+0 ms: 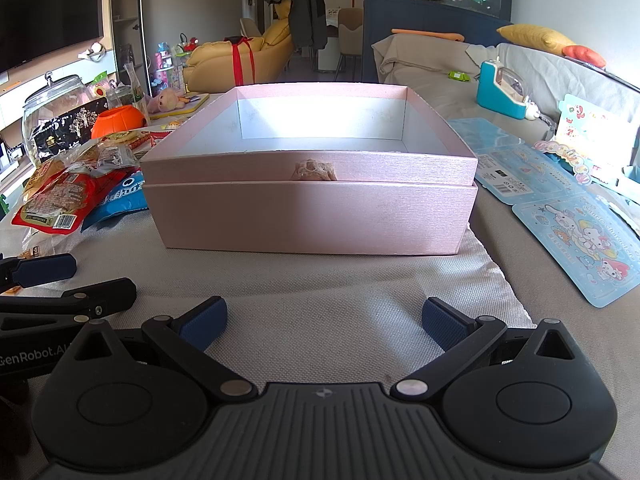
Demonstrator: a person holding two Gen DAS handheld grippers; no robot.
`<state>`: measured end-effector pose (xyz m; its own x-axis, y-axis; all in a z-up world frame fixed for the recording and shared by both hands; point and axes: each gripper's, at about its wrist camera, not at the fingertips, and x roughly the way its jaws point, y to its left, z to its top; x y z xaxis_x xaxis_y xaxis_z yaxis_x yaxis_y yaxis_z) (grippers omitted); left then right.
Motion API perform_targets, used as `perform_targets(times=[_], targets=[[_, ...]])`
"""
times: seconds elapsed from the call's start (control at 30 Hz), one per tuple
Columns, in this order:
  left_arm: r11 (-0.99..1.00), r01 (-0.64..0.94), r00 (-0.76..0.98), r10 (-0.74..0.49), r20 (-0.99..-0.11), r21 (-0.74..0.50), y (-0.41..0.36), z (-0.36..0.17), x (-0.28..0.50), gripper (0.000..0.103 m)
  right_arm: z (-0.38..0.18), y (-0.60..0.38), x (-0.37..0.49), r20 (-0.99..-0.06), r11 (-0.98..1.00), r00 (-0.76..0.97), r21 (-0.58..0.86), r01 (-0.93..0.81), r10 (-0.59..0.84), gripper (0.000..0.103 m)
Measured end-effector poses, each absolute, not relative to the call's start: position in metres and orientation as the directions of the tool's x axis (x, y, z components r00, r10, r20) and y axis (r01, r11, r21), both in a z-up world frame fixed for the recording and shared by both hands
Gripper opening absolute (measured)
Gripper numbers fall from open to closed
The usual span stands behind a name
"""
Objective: Organize snacks
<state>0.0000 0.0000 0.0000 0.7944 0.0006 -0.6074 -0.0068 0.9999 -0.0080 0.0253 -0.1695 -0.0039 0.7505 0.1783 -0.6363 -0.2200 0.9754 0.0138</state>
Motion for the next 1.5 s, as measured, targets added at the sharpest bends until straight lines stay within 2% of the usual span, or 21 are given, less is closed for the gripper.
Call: perform_targets(times=[0.73,0.83,0.97,1.17,1.3,1.5], targets=[[1.0,-0.006,0.794,0.001,-0.607,-0.007,-0.003,0.0,0.002,0.075,-0.004,-0.169,0.025,-0.637,0.975,0.75,0.014,-0.22,0.178,0.103],[0.999,0.007,0.793,-0.031,-0.609,-0.041,0.002,0.001,0.0,0.073,0.0,-0.17,0.03,-0.669,0.966,0.716,0.011,-0.257,0.198,0.103],[0.979,0.064,0.759,-0.175,-0.627,-0.196,0.026,0.022,-0.012,0.07,0.004,-0.174,0.03,-0.707,0.952,0.67,0.013,-0.307,0.226,0.103],[0.982,-0.061,0.84,-0.046,-0.54,-0.179,0.075,0.071,-0.029,0.069,0.006,-0.174,0.036,-0.725,0.942,0.646,0.011,-0.334,0.237,0.103],[0.948,-0.236,0.816,0.074,-0.573,-0.214,0.115,0.073,-0.023,0.068,0.004,-0.158,0.047,-0.707,0.939,0.664,0.0,-0.344,0.243,0.103],[0.915,-0.305,0.797,0.094,-0.596,-0.264,0.155,0.056,-0.042,0.068,0.014,-0.128,0.083,-0.741,0.915,0.595,0.066,-0.397,0.312,0.103]])
